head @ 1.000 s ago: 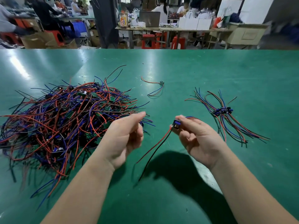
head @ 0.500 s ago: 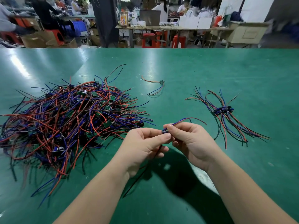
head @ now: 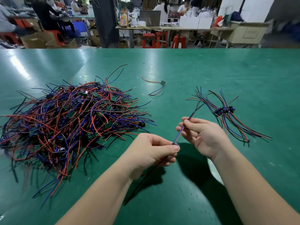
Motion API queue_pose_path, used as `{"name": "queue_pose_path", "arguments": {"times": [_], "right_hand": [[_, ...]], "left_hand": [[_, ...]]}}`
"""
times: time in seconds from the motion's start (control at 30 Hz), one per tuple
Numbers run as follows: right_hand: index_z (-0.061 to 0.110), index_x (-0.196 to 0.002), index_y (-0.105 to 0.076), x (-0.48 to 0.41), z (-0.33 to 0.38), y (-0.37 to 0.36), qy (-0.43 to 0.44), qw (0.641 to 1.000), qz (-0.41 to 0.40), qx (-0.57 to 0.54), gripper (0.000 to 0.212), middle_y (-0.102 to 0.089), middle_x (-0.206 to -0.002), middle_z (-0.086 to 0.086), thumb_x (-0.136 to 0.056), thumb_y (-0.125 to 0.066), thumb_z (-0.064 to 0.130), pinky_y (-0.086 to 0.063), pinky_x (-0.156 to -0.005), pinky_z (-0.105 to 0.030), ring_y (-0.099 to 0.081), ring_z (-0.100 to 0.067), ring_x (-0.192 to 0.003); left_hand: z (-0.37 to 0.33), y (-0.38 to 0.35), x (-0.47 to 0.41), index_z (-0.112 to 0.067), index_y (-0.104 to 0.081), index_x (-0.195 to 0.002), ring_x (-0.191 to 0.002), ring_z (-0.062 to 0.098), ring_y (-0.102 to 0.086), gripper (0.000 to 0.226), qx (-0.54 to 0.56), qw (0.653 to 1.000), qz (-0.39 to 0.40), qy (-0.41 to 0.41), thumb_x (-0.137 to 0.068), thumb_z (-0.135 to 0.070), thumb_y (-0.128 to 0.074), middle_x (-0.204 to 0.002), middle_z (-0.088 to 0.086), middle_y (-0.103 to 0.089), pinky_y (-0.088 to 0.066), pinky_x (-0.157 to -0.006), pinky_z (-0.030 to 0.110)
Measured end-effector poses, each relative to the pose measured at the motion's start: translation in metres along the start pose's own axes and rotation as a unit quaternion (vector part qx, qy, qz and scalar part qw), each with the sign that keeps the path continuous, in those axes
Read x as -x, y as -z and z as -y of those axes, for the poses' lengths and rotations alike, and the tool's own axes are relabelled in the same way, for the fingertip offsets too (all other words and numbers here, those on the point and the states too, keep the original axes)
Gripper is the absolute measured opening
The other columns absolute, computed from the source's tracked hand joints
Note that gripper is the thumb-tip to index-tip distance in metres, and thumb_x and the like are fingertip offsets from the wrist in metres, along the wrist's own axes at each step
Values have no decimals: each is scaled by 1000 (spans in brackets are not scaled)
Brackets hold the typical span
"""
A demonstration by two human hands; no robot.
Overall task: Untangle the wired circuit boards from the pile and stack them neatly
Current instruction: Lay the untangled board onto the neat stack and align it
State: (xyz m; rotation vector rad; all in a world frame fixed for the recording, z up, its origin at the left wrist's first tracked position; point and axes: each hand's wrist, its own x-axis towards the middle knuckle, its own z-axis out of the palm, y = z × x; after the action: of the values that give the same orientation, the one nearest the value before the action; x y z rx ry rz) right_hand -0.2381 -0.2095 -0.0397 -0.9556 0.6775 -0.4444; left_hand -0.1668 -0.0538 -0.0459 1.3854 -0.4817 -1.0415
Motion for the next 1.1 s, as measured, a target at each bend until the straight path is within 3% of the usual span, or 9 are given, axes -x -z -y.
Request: {"name": "queue_pose_path", "arguments": {"times": [0.17,0.4,0.6,0.7,0.8,0.93,1.0,1.1], "right_hand": [[-1,-83,-60,-11,13,16,27,997,-61,-30,11,-68,-59,-10,-87,-54,-10,-54,-50,-20,-69,-18,-55],[-1,-89,-60,-13,15,22,78,993,-79,-35,5,-68,-57,-11,-87,-63,3,-52,-46,-19,-68,-17,-52],[5,-75,-52,-18,16,19,93,989,-114,-24,15,-66,-52,-9,-90,-54,3,-50,-42,-19,-67,-17,-48],[6,-81,-56,-15,10,15,108,991,-59,-43,23,-69,-60,-11,-99,-49,18,-55,-49,-22,-70,-19,-56],[4,-90,-58,-7,-1,6,71,997,27,-30,31,-72,-69,-9,-99,-42,29,-57,-56,-22,-71,-16,-63],[1,-90,-65,7,-16,-8,-3,983,154,100,27,-74,-80,-11,-78,-61,25,-56,-55,-23,-71,-16,-68],[2,-89,-66,10,-16,-9,-14,978,167,124,28,-74,-81,-11,-68,-67,21,-56,-55,-24,-70,-17,-67],[1,-84,-64,4,-5,-2,8,992,106,69,14,-72,-71,-10,-74,-65,10,-55,-52,-21,-70,-15,-61]], "left_hand": [[2,-4,1,-4,-69,-73,-52,12,-63,7,-25,1000,14,8,-77,-5,-75,-65,9,-68,-50,-49,20],[2,0,2,-7,-70,-70,-54,13,-64,9,-36,999,22,9,-76,-6,-76,-65,9,-69,-50,-50,20],[1,3,1,-2,-68,-78,-54,13,-65,8,-27,1000,12,2,-77,-5,-75,-66,9,-69,-50,-50,20],[-1,4,3,-1,-66,-80,-55,14,-65,10,-13,1000,9,-9,-77,-6,-75,-67,11,-68,-50,-50,20],[-1,1,1,-2,-65,-83,-56,12,-66,13,27,999,-23,-33,-77,-9,-74,-69,9,-70,-50,-49,18],[6,-6,-1,-4,-64,-81,-55,11,-65,10,29,999,-34,-30,-80,-10,-72,-67,6,-70,-51,-49,18],[8,-6,-1,-4,-64,-79,-55,12,-66,10,17,999,-20,-23,-80,-10,-72,-67,6,-69,-51,-49,19],[6,-1,-1,-5,-65,-79,-55,12,-66,9,-4,1000,2,-11,-79,-8,-73,-69,9,-69,-50,-50,19]]}}
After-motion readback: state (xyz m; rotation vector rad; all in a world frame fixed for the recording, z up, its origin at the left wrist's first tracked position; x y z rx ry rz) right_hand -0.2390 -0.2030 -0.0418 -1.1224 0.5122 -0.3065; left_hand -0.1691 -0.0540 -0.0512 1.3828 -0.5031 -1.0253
